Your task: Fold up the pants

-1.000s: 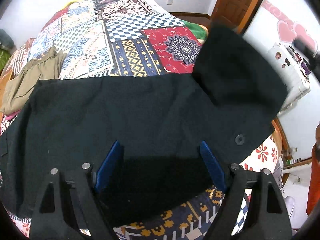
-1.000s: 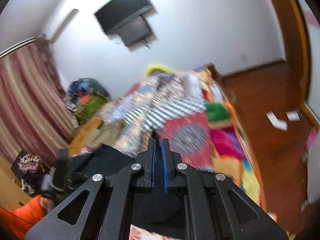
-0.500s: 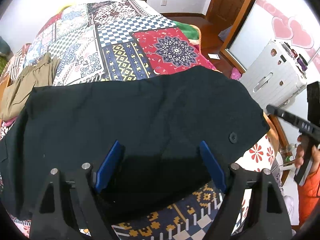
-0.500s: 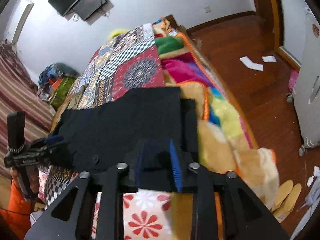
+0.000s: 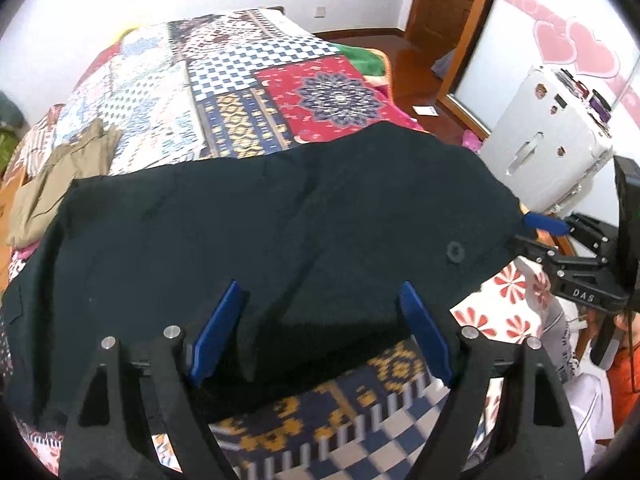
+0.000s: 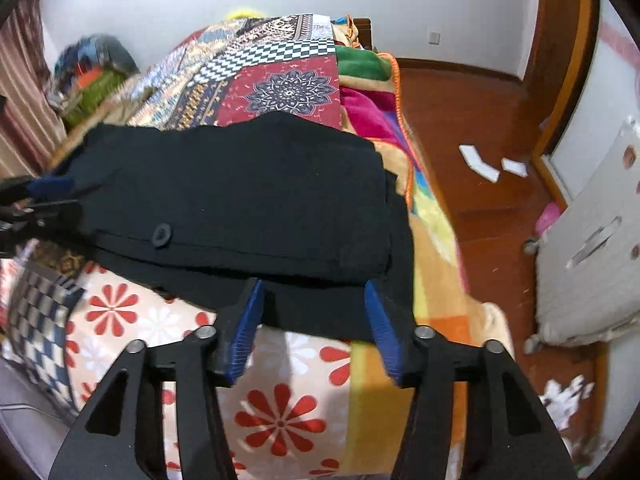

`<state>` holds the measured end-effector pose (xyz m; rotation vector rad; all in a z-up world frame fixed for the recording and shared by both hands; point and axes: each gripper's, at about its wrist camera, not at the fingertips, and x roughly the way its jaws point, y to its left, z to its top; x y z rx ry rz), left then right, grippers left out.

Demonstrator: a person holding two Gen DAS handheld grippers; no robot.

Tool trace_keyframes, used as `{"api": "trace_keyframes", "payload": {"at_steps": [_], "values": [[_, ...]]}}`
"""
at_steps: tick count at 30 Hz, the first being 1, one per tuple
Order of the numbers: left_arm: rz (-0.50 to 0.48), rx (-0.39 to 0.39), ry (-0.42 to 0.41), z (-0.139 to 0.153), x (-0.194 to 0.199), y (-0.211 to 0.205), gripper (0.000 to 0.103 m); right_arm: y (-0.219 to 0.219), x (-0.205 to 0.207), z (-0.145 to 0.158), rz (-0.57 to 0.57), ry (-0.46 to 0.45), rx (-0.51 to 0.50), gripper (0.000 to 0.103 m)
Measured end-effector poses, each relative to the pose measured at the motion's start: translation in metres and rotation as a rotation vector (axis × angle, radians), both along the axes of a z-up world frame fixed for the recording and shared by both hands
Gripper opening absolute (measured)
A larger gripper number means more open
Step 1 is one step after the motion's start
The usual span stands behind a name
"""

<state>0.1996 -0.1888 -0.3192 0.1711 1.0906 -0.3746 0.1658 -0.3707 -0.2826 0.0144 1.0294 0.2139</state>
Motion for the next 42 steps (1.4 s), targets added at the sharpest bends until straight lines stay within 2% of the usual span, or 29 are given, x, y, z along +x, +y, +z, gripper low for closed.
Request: {"api": "trace_keyframes", "payload": {"at_steps": [2, 4, 9, 15, 18, 22, 24, 26, 32, 33, 35, 38, 40, 42], "values": [[0.025, -0.002, -0.003, 0.002, -0.002, 0.014, 0.082, 0.003, 0.001, 0.001, 0.008, -0.021, -0.051, 0.069], [0.064, 0.006, -0.003, 0.004, -0.004, 0.034, 0.082, 0.006, 0.002, 0.002, 0.02, -0.032, -0.081, 0.072], [0.161, 0.03, -0.004, 0.01, -0.012, 0.09, 0.082, 0.019, 0.009, -0.005, 0.058, -0.004, -0.116, 0.072], [0.245, 0.059, 0.015, 0.009, -0.033, 0.154, 0.082, 0.036, 0.007, -0.002, 0.1, -0.028, -0.183, 0.072], [0.253, 0.072, 0.031, 0.003, -0.045, 0.171, 0.083, 0.05, 0.007, 0.001, 0.142, -0.041, -0.194, 0.072], [0.243, 0.084, 0.032, -0.006, -0.053, 0.175, 0.083, 0.072, 0.011, 0.0, 0.18, -0.064, -0.244, 0.072], [0.241, 0.083, 0.009, -0.007, -0.055, 0.174, 0.082, 0.078, 0.014, 0.0, 0.184, -0.071, -0.228, 0.07], [0.239, 0.086, -0.012, -0.007, -0.053, 0.173, 0.082, 0.082, 0.018, 0.0, 0.181, -0.065, -0.199, 0.062], [0.2, 0.126, -0.088, -0.006, -0.047, 0.163, 0.08, 0.088, 0.021, 0.008, 0.171, -0.099, -0.198, 0.052], [0.194, 0.122, -0.092, -0.005, -0.046, 0.162, 0.075, 0.088, 0.022, 0.009, 0.167, -0.099, -0.197, 0.052], [0.187, 0.112, -0.098, -0.004, -0.045, 0.16, 0.069, 0.085, 0.023, 0.01, 0.164, -0.095, -0.193, 0.041], [0.176, 0.108, -0.108, -0.004, -0.044, 0.156, 0.057, 0.081, 0.026, 0.009, 0.17, -0.073, -0.154, 0.03], [0.162, 0.114, -0.118, -0.005, -0.044, 0.152, 0.046, 0.078, 0.027, 0.008, 0.165, -0.069, -0.143, 0.022], [0.152, 0.111, -0.126, -0.004, -0.045, 0.148, 0.039, 0.076, 0.027, 0.009, 0.154, -0.063, -0.116, 0.018]]}}
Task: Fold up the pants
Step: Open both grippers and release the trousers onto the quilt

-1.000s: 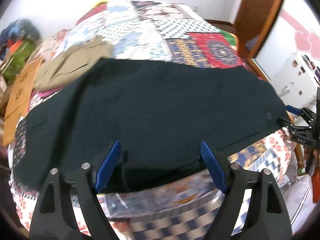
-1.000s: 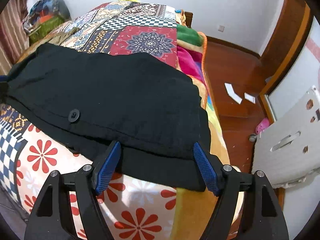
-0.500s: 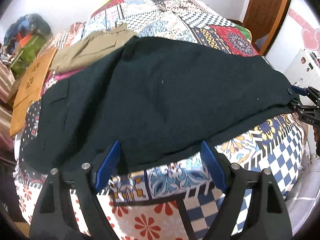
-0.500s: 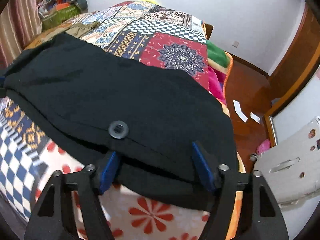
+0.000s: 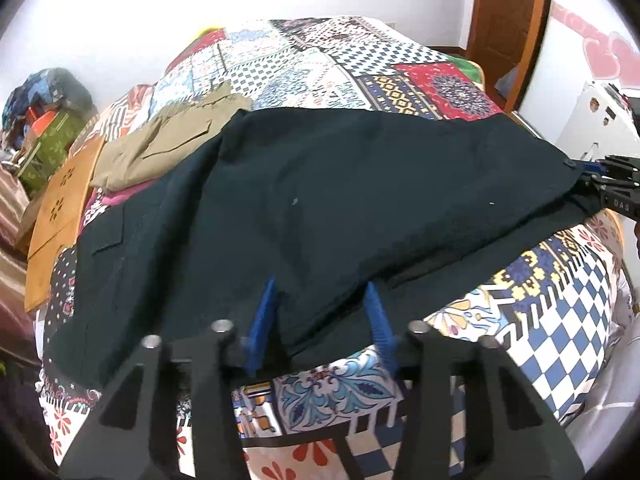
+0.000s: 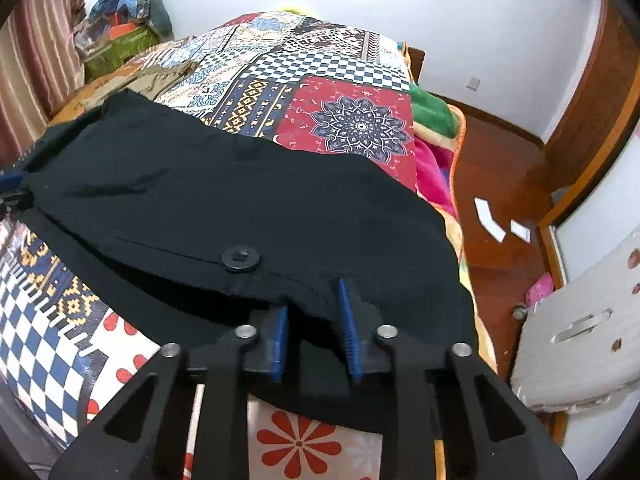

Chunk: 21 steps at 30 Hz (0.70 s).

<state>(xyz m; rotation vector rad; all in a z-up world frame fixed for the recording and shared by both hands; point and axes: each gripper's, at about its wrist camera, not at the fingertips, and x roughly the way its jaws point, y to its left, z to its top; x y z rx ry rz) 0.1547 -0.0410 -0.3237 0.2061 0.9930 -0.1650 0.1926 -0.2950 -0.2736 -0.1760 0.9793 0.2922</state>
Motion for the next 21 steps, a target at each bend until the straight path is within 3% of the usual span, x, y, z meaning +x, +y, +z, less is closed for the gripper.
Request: {"api": "trace_keyframes", "payload": {"at_steps": [5, 7, 10, 16, 21], "values": [[0.02, -0.005, -0.009, 0.0, 0.004, -0.003, 0.027, -0.006, -0.01, 0.02, -0.027, -0.065, 0.075, 0.014], [0.023, -0.024, -0.005, 0.002, 0.005, -0.004, 0.017, -0.006, -0.013, 0.029, -0.026, -0.089, 0.088, 0.013], [0.021, -0.041, -0.009, 0.007, 0.003, -0.004, 0.012, -0.004, -0.019, 0.038, -0.015, -0.109, 0.095, 0.012], [-0.004, -0.057, -0.008, 0.013, -0.009, -0.006, 0.011, -0.009, -0.03, 0.031, -0.002, -0.079, 0.086, 0.012], [-0.018, -0.067, 0.072, 0.003, -0.009, -0.006, 0.012, -0.007, -0.037, 0.01, 0.022, -0.015, 0.034, 0.016]]}}
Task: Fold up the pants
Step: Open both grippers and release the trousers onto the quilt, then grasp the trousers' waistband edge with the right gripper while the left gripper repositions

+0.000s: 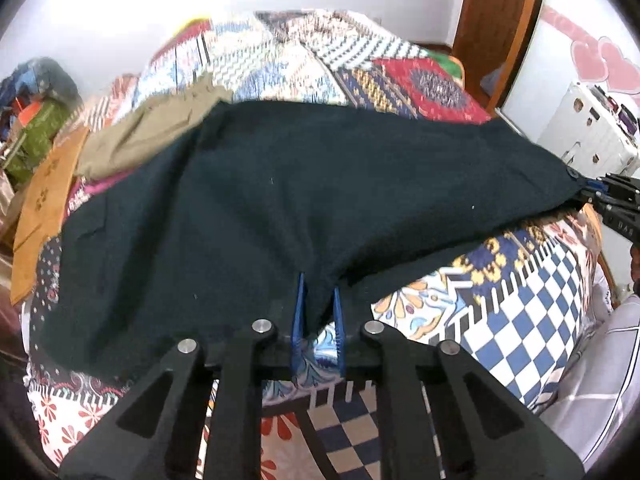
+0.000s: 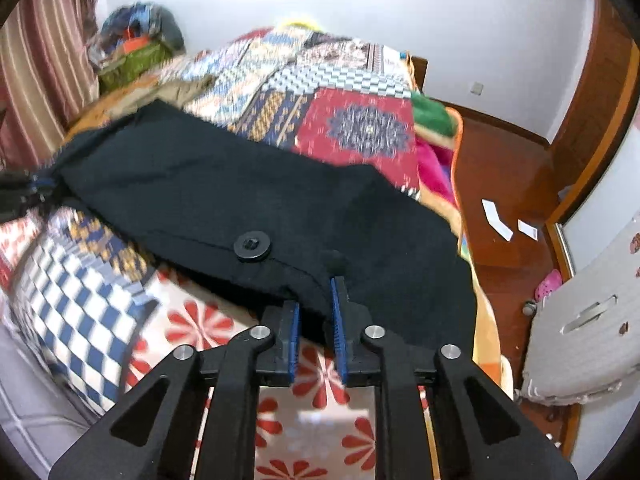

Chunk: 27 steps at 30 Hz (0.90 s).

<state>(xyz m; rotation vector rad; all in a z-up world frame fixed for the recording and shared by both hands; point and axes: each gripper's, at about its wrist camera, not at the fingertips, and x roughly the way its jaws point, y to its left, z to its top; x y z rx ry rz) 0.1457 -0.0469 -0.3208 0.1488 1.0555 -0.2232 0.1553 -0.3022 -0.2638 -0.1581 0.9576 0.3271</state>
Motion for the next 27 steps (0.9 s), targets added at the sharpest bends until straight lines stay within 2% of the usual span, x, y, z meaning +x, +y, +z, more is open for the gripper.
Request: {"api": "trace_keyframes", "payload": {"at_steps": [3, 5, 7, 11, 13, 15, 17, 19, 21, 27], "values": [[-0.002, -0.017, 0.003, 0.006, -0.001, 0.003, 0.021, -0.008, -0.002, -0.005, -0.022, 0.029, 0.012, 0.024], [-0.012, -0.036, -0.01, 0.017, -0.003, 0.004, 0.031, -0.016, -0.005, -0.003, -0.038, 0.03, 0.021, 0.031], [-0.021, -0.051, -0.031, 0.027, -0.005, 0.004, 0.042, -0.025, -0.007, -0.003, -0.066, 0.021, -0.008, 0.032], [-0.036, -0.073, -0.073, 0.049, -0.002, -0.003, 0.047, -0.048, -0.01, -0.006, -0.126, 0.034, -0.026, 0.033], [-0.037, -0.078, -0.08, 0.055, 0.006, -0.009, 0.053, -0.061, -0.008, -0.011, -0.179, 0.056, -0.074, 0.034], [-0.042, -0.076, -0.087, 0.058, 0.015, -0.017, 0.053, -0.08, -0.008, -0.015, -0.229, 0.082, -0.068, 0.035], [-0.046, -0.077, -0.086, 0.058, 0.026, -0.026, 0.053, -0.099, -0.008, -0.013, -0.267, 0.097, 0.011, 0.041], [-0.051, -0.086, -0.077, 0.057, 0.041, -0.038, 0.055, -0.107, -0.005, -0.007, -0.304, 0.076, -0.007, 0.044], [-0.059, -0.085, -0.073, 0.054, 0.058, -0.052, 0.056, -0.111, 0.0, 0.001, -0.312, 0.046, 0.0, 0.044], [-0.081, -0.085, -0.03, 0.035, 0.103, -0.092, 0.058, -0.116, 0.034, 0.017, -0.3, -0.001, 0.117, 0.044]]}}
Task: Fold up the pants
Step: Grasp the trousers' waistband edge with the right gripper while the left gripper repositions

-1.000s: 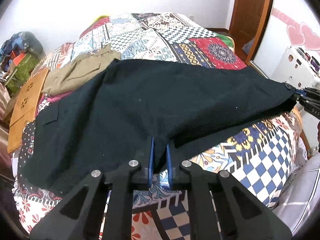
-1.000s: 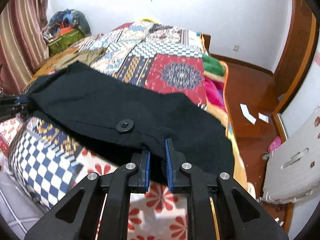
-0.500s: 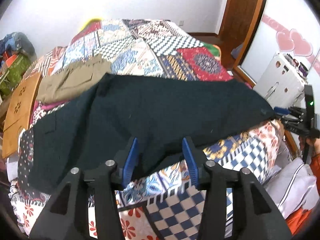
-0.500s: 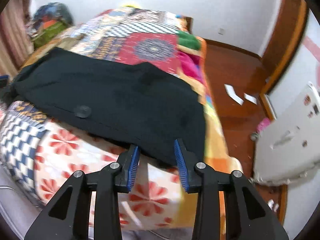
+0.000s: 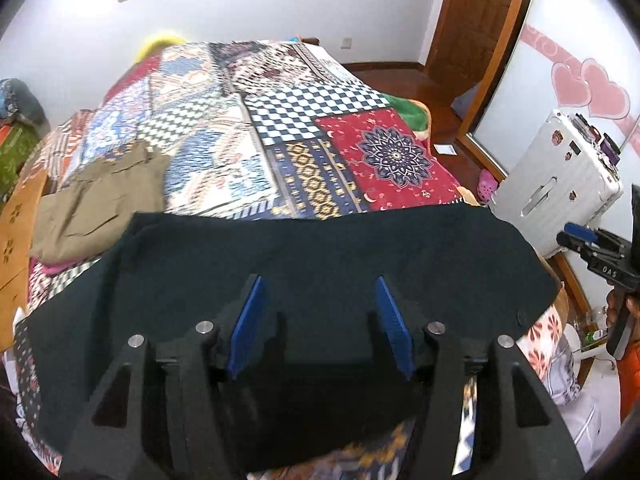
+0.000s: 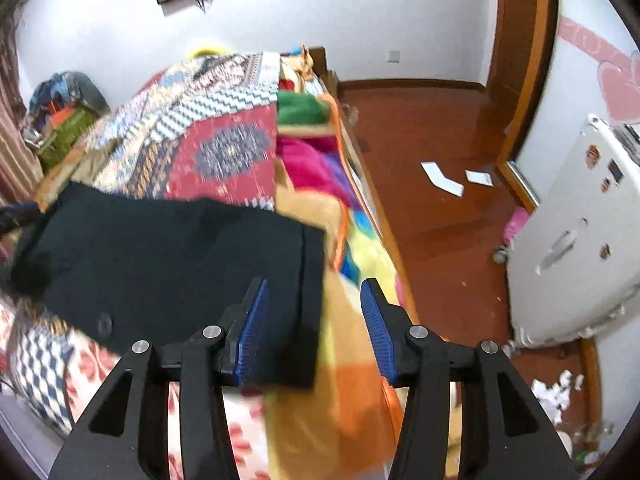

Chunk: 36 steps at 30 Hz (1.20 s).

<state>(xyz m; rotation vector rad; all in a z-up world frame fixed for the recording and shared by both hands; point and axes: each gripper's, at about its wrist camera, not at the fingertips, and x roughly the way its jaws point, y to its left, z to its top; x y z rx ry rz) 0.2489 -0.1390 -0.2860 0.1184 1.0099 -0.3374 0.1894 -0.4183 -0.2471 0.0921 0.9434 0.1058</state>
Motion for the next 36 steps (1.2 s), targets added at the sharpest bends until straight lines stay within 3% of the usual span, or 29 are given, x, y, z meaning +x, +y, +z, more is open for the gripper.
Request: {"api": "trace_keyframes", "payload": {"at_steps": [3, 9, 18, 19, 22, 23, 26, 33, 36], "values": [[-0.017, 0.014, 0.026, -0.013, 0.013, -0.017, 0.058, 0.006, 0.024, -0.007, 0.02, -0.009, 0.031, 0.044], [-0.044, 0.039, 0.089, -0.046, 0.028, -0.034, 0.058, 0.021, 0.06, -0.037, 0.093, 0.067, 0.099, 0.044], [-0.003, 0.026, 0.153, -0.075, 0.04, -0.024, 0.059, 0.011, 0.086, -0.078, 0.09, 0.195, 0.259, 0.044], [-0.001, 0.024, 0.152, -0.076, 0.041, -0.024, 0.06, 0.011, 0.088, -0.08, 0.089, 0.201, 0.276, 0.043], [0.001, 0.028, 0.148, -0.078, 0.041, -0.024, 0.061, 0.01, 0.09, -0.08, 0.09, 0.199, 0.321, 0.023], [0.001, 0.031, 0.146, -0.078, 0.041, -0.024, 0.061, 0.011, 0.091, -0.078, 0.099, 0.19, 0.33, 0.022], [0.004, 0.038, 0.145, -0.077, 0.04, -0.025, 0.061, 0.023, 0.086, -0.069, 0.126, 0.134, 0.254, 0.015], [0.002, 0.025, 0.134, -0.062, 0.035, -0.03, 0.061, 0.03, 0.069, -0.034, 0.118, -0.046, 0.071, 0.013], [-0.009, 0.033, 0.102, -0.051, 0.029, -0.035, 0.061, 0.027, 0.071, -0.032, 0.101, -0.06, 0.022, 0.013]]}}
